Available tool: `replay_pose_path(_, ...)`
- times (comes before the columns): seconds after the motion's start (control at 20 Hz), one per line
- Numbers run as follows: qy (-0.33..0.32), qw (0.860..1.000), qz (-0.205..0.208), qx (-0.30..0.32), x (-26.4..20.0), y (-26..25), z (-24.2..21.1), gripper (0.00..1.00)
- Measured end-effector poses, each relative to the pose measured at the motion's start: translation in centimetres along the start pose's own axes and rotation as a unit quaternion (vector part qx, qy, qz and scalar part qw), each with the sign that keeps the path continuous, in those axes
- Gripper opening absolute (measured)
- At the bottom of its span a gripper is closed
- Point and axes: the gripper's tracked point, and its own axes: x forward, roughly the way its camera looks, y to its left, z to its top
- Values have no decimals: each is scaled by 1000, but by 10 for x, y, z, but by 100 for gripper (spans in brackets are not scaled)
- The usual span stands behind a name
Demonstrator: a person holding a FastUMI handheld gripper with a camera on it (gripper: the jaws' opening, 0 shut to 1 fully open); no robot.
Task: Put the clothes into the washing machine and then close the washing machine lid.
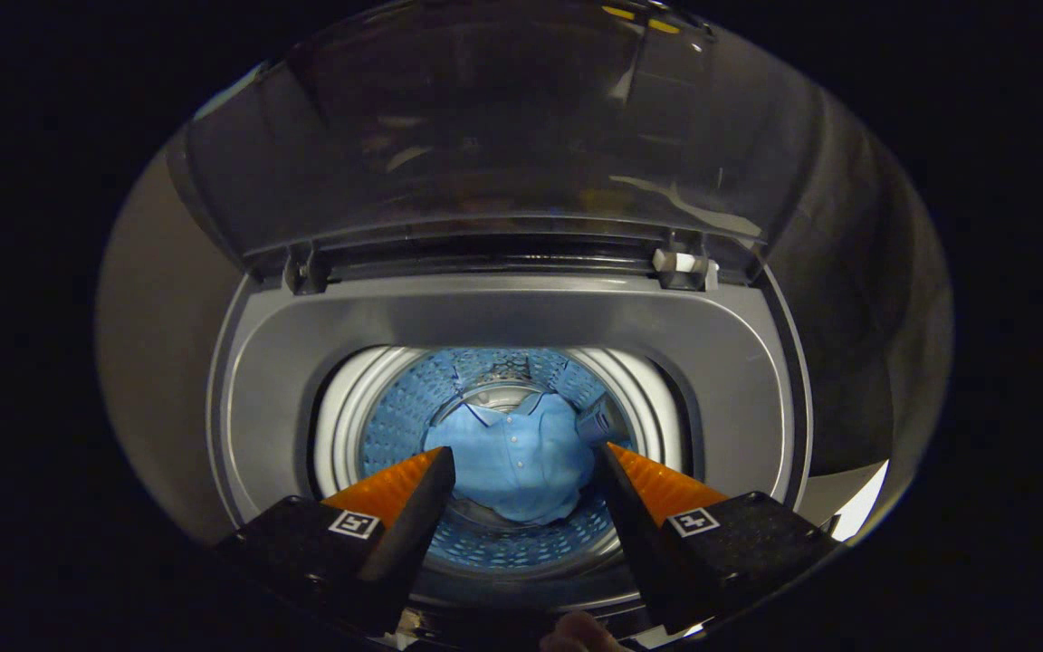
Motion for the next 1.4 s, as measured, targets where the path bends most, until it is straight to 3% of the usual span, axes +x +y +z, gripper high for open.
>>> replay_pose_path(0.15, -65, 998, -21, -1, -28, -18, 33, 100)
replay_pose_path(0.3, -146, 989, 19, 19, -78, -6, 83, 99)
replay_pose_path(0.5, -297, 953, 52, 43, -157, 2, 175, 99)
replay_pose_path(0.65, -361, 929, 67, 37, -184, 16, 247, 99)
replay_pose_path(0.9, -338, 940, 39, 1, -139, 36, 301, 100)
replay_pose_path(1.15, -381, 924, 36, 0, -147, 30, 289, 100)
replay_pose_path(1.4, -367, 930, 29, 1, -150, 30, 279, 100)
